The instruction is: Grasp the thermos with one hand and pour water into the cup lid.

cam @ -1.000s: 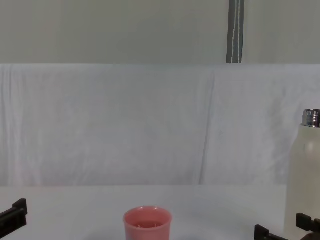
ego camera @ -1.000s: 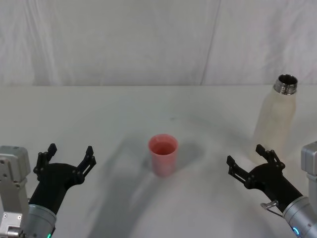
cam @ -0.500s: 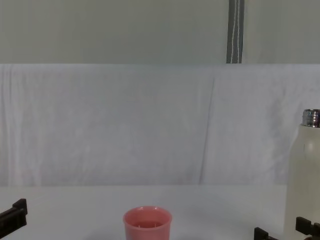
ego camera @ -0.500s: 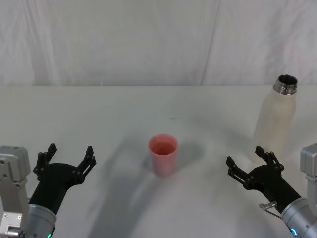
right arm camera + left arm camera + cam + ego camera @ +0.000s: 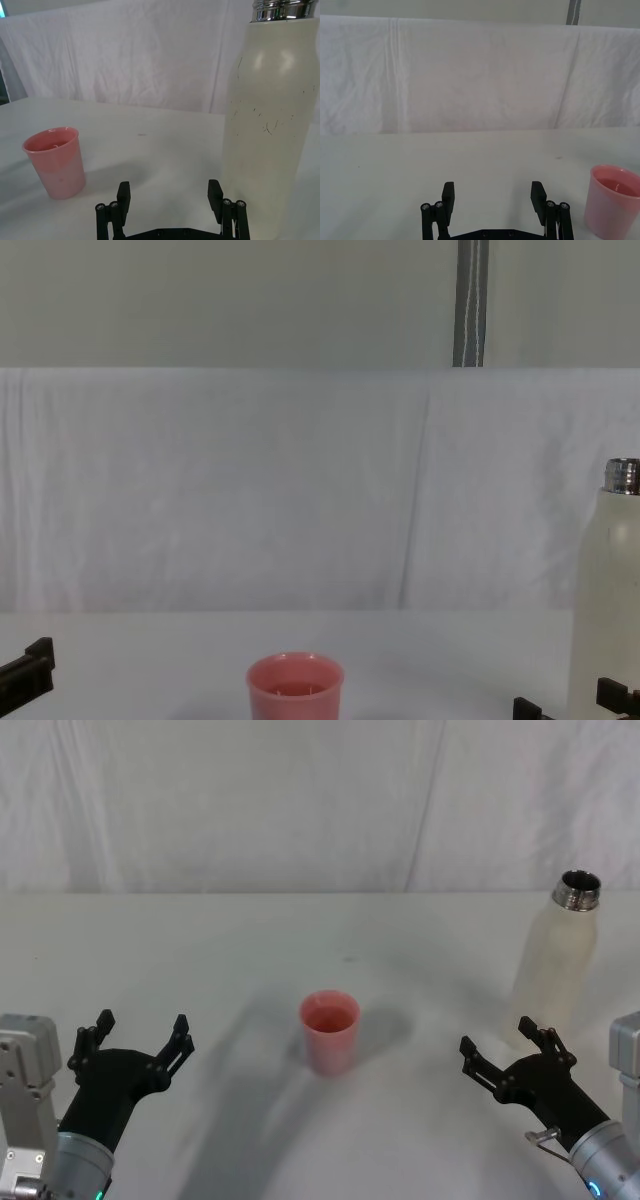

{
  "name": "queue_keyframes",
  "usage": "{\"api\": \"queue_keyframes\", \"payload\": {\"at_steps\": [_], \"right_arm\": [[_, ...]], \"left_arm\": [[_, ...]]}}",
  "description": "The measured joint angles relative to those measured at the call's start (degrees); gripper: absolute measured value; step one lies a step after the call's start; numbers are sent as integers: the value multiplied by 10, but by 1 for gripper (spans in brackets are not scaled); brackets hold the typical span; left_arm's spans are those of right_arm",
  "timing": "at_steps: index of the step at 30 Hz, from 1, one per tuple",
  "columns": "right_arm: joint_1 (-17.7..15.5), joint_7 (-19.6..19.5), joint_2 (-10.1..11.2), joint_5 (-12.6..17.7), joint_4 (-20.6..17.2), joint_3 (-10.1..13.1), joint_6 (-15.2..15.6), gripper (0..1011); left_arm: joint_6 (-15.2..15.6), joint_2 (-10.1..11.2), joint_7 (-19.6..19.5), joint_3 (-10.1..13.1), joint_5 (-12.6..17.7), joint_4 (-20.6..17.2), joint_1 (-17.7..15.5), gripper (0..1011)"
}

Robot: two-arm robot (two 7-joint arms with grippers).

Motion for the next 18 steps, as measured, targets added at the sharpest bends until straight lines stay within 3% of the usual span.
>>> {"api": "queue_keyframes", "payload": {"at_steps": [18], "right_arm": [[0, 1, 0, -1, -1, 0, 1, 1001]], "left_arm": [[0, 0, 0, 0, 0, 0, 0, 1001]]}}
